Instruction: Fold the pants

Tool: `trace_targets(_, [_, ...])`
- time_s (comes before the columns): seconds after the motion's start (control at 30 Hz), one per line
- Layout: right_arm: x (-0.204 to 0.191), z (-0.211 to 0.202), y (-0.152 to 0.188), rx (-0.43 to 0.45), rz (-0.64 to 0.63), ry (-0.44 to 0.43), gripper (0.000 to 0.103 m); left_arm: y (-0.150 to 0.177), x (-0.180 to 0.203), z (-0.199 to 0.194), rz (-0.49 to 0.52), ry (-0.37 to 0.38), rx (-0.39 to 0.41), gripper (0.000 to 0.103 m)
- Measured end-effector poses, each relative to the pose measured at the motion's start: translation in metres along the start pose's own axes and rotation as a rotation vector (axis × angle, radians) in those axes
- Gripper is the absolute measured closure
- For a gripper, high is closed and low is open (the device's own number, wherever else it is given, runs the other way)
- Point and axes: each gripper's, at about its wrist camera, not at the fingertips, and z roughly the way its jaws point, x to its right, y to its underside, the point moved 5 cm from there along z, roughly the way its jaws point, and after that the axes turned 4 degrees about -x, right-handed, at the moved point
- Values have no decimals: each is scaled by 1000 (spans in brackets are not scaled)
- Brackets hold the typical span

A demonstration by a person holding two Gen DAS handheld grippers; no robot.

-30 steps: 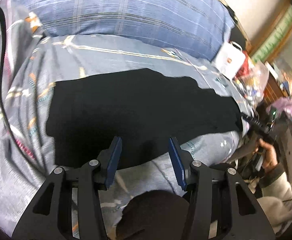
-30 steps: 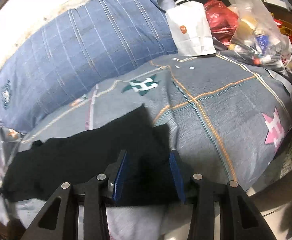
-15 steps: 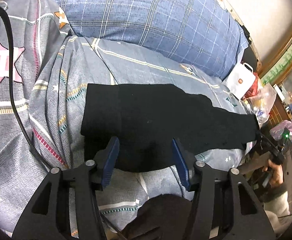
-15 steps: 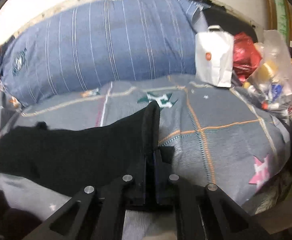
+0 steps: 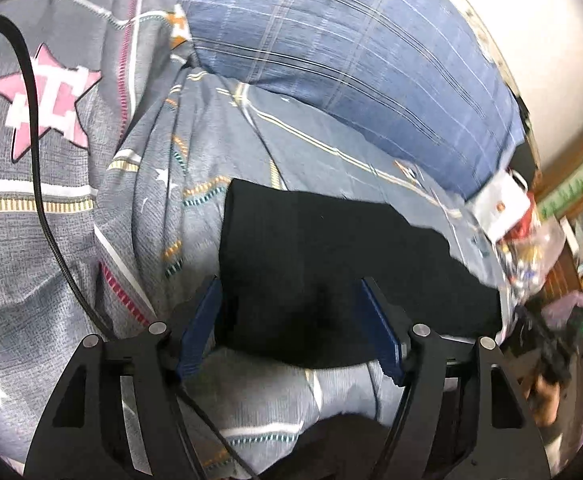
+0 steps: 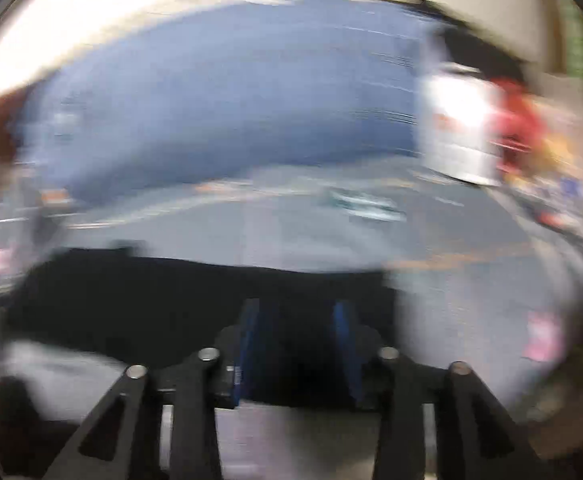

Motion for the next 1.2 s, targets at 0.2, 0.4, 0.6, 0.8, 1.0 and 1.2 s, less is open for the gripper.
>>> trace_targets(0.2, [-159, 63, 2, -109, -413, -334, 64, -7, 8, 12, 22, -13, 9, 33])
trace_targets(0.4, [-215, 116, 17, -198, -708, -346, 64, -12, 14, 23, 59, -21, 19, 33])
trace_targets(0.6, [-212, 139, 10, -225, -692, -313, 97, -13, 23, 28, 93, -10, 25, 47])
trace_targets(0.8, [-214, 98, -6, -191, -629, -396, 97, -7, 51, -5, 220, 17, 71, 78])
trace_targets(1.0, [-221, 105, 22, -257, -654, -406, 97, 15, 26, 8, 184, -60, 21, 78])
trace_targets(1.2, [-211, 114, 26, -327, -609, -418, 91, 15, 23, -4, 145, -73, 36, 78])
